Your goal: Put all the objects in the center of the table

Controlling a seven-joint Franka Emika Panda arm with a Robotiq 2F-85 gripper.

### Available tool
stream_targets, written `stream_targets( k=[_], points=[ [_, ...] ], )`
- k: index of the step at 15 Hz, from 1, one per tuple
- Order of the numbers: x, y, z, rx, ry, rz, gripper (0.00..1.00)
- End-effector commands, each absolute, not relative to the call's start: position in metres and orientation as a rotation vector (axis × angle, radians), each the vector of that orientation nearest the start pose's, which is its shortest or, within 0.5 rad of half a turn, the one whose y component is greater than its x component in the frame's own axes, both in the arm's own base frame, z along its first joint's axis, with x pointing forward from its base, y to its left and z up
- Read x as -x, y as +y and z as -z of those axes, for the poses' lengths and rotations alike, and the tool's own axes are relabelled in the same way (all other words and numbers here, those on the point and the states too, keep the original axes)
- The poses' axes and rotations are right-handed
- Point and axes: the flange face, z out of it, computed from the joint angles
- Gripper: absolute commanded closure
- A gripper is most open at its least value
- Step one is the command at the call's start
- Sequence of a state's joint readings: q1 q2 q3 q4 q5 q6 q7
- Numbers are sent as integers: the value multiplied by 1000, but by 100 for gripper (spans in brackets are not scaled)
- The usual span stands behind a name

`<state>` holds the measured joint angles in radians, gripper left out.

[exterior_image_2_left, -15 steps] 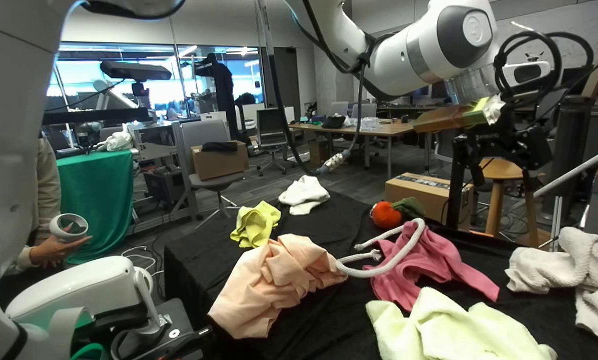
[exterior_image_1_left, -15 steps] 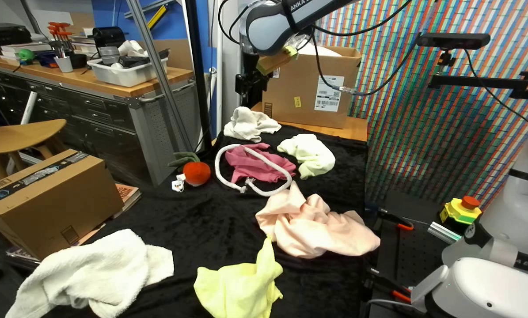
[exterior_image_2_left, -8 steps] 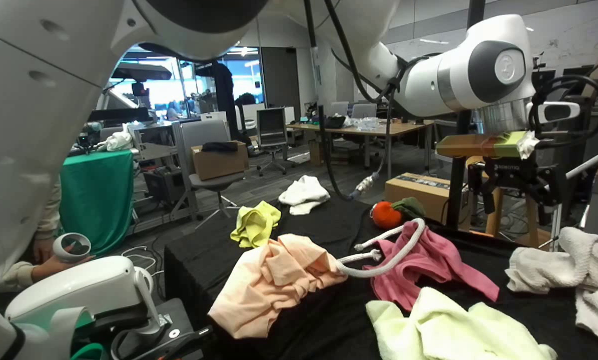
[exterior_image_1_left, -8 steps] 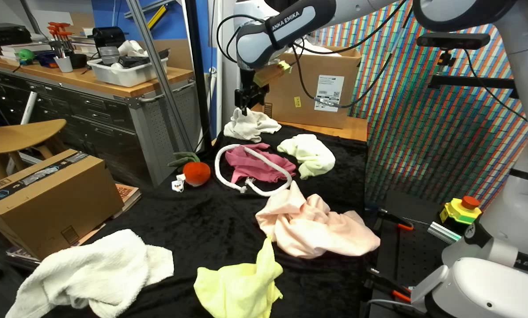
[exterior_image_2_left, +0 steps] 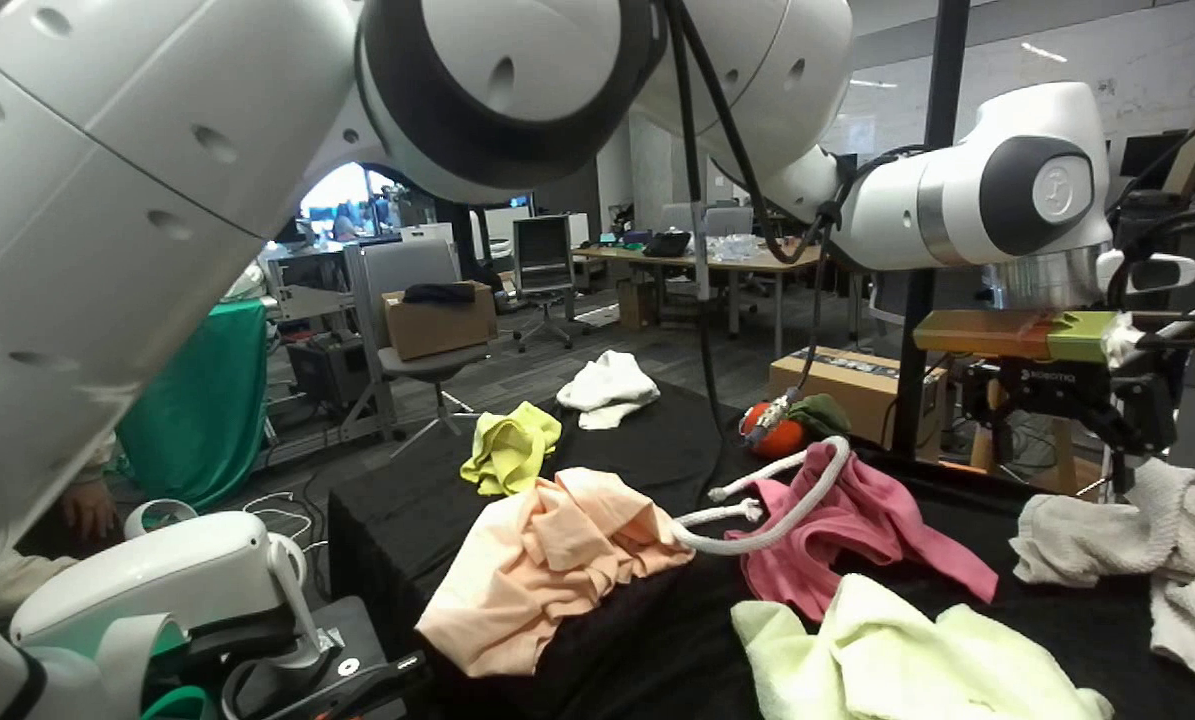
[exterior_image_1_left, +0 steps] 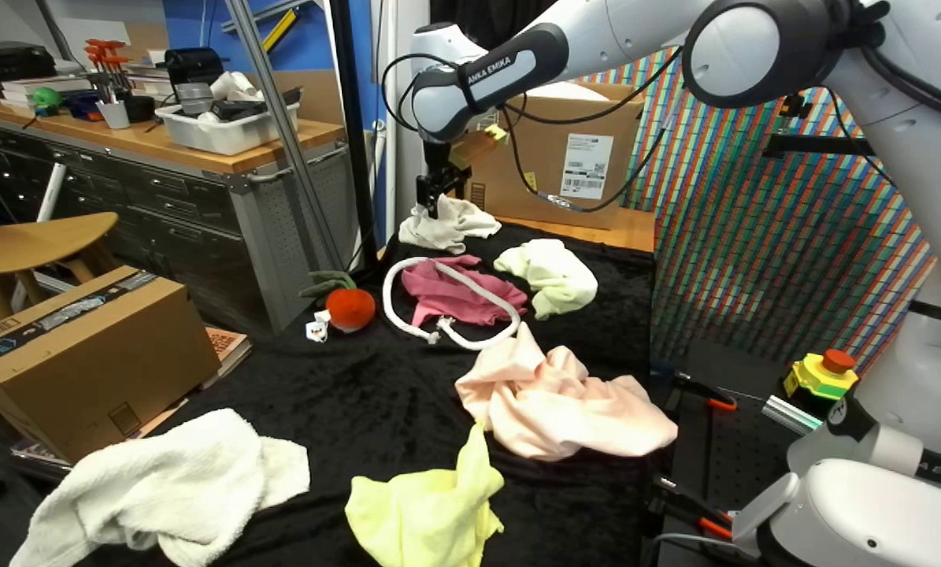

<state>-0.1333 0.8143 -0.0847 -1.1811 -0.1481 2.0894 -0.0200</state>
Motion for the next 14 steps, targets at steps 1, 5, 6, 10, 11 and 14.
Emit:
stream_targets(
  k=[1, 5, 6, 10, 11, 14],
  points=[
    [-774, -169, -304, 3323, 119, 151, 0],
    [-786, -180, -293, 3322, 125, 191, 0],
    [-788, -182, -290, 3321, 137, 210, 0],
    [-796, -193, -280, 3326, 179, 270, 0],
    [-797, -195, -276, 3336, 189, 280, 0],
    [-799, -202, -268, 3363, 202, 296, 0]
  ],
)
